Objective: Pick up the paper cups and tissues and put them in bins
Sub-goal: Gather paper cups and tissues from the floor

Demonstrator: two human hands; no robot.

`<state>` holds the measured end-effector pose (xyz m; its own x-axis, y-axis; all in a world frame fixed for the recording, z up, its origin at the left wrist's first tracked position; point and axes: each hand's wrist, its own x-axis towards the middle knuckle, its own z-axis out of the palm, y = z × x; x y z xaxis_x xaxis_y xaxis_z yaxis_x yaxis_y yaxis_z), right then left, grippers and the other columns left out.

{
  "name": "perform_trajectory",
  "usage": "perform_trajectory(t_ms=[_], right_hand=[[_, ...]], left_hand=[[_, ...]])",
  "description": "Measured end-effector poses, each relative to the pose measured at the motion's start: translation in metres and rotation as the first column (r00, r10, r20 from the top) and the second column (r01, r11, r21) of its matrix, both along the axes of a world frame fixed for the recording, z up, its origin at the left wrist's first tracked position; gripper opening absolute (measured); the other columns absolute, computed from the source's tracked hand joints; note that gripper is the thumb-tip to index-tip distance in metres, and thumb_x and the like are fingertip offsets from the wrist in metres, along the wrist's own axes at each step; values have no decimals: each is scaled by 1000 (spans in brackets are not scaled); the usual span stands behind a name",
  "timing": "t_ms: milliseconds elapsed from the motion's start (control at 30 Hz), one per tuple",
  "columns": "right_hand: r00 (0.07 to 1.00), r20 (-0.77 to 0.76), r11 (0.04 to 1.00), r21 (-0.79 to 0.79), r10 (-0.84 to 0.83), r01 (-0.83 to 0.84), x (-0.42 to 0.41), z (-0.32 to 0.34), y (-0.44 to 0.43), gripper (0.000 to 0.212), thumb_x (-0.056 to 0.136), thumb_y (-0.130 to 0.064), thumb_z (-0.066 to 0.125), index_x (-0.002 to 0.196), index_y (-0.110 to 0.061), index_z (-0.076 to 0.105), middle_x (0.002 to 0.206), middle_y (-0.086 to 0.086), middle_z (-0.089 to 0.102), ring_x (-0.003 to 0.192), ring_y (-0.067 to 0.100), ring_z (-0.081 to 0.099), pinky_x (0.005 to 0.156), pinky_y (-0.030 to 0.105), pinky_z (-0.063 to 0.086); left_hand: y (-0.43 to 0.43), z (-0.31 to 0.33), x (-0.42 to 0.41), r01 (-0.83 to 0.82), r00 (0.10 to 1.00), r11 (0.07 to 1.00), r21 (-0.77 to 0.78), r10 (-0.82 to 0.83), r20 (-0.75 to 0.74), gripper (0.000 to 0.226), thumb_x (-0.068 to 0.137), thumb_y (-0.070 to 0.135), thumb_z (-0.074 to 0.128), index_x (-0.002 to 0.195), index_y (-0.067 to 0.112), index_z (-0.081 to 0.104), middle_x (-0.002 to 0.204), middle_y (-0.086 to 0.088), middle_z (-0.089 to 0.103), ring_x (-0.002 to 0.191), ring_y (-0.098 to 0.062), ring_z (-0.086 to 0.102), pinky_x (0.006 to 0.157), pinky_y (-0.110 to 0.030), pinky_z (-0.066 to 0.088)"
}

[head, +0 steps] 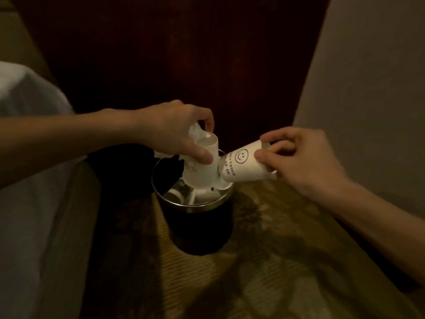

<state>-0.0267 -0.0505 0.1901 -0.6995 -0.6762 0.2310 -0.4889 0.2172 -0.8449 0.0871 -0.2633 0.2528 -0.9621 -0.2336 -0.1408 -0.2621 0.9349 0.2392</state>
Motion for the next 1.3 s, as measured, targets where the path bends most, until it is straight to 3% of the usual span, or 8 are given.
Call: perform_trajectory(t_ms=[167, 333, 500, 667, 833, 967, 1100, 1300], right_hand=[[999, 40, 999, 30, 9, -11, -2, -54, -69, 25, 84, -26, 74, 107, -27, 66, 69, -15, 70, 81, -1, 66, 67, 16, 51], [997, 73, 991, 125, 40, -49, -6, -99, -87, 15, 84, -30, 74, 98, -31, 69, 69, -13, 70, 76, -11, 63, 69, 12, 50], [991, -103, 965, 254, 88, -60, -3, -114, -84, 10, 86, -40, 69, 95, -34, 70, 85, -26, 61, 83, -7, 59, 67, 14, 48], [964, -254, 971, 240, 74, -11, -1, -111, -66, 37, 87, -46, 66, 117, -26, 64, 106, -17, 49, 105, 2, 45, 78, 20, 40], [974, -217, 976, 216, 58, -10, -2, -85, -20, 17, 89, -38, 65, 106, -32, 64, 99, -20, 59, 90, -5, 55, 70, 9, 42], [996, -83, 981, 188, -36, 51, -4, -60, 65, 11, 81, -44, 68, 79, -37, 60, 82, -22, 63, 73, -6, 58, 59, 9, 46], [974, -106, 946, 238, -198, 218, 16, -35, 178, 21, 69, -54, 67, 83, -40, 58, 64, -13, 61, 51, 3, 51, 47, 15, 41], [920, -136, 806, 447, -367, 388, 84, 9, 355, 28, 69, -58, 64, 87, -39, 56, 59, -9, 55, 49, 4, 45, 48, 20, 37]], left_hand=[[-44, -49, -16, -28, 996, 988, -151, 41, 83, 61, 73, 59, 74, 123, 32, 51, 97, 12, 55, 80, -4, 55, 57, -23, 44], [-65, -90, -30, 18, 985, 998, -53, -8, 174, 54, 74, 56, 76, 117, 29, 58, 113, 10, 58, 101, -13, 58, 81, -32, 52], [-72, -137, -40, -61, 993, 982, 177, 41, 114, 53, 76, 55, 74, 122, 32, 59, 129, 12, 55, 121, -10, 49, 100, -35, 43], [-84, -150, -40, -159, 965, 868, 470, 237, -110, 42, 86, 60, 44, 118, 37, 56, 129, 10, 53, 124, -14, 48, 100, -34, 36], [-87, -121, -51, -220, 890, 931, 292, 314, -330, 50, 92, 63, 38, 113, 26, 63, 114, 5, 64, 103, -14, 58, 89, -40, 47], [-32, -83, -78, 21, 915, 984, 178, 53, -400, 37, 95, 37, 59, 61, 21, 56, 53, 7, 50, 46, -1, 46, 47, -20, 37], [91, -39, -100, 390, 896, 913, 118, -347, -277, 39, 92, 33, 63, 58, 17, 55, 49, 9, 47, 44, -3, 46, 43, -14, 34], [321, 15, -102, 816, 521, 562, -139, -817, -246, 43, 94, 45, 56, 60, 18, 51, 54, 7, 51, 55, -7, 52, 49, -23, 36]])
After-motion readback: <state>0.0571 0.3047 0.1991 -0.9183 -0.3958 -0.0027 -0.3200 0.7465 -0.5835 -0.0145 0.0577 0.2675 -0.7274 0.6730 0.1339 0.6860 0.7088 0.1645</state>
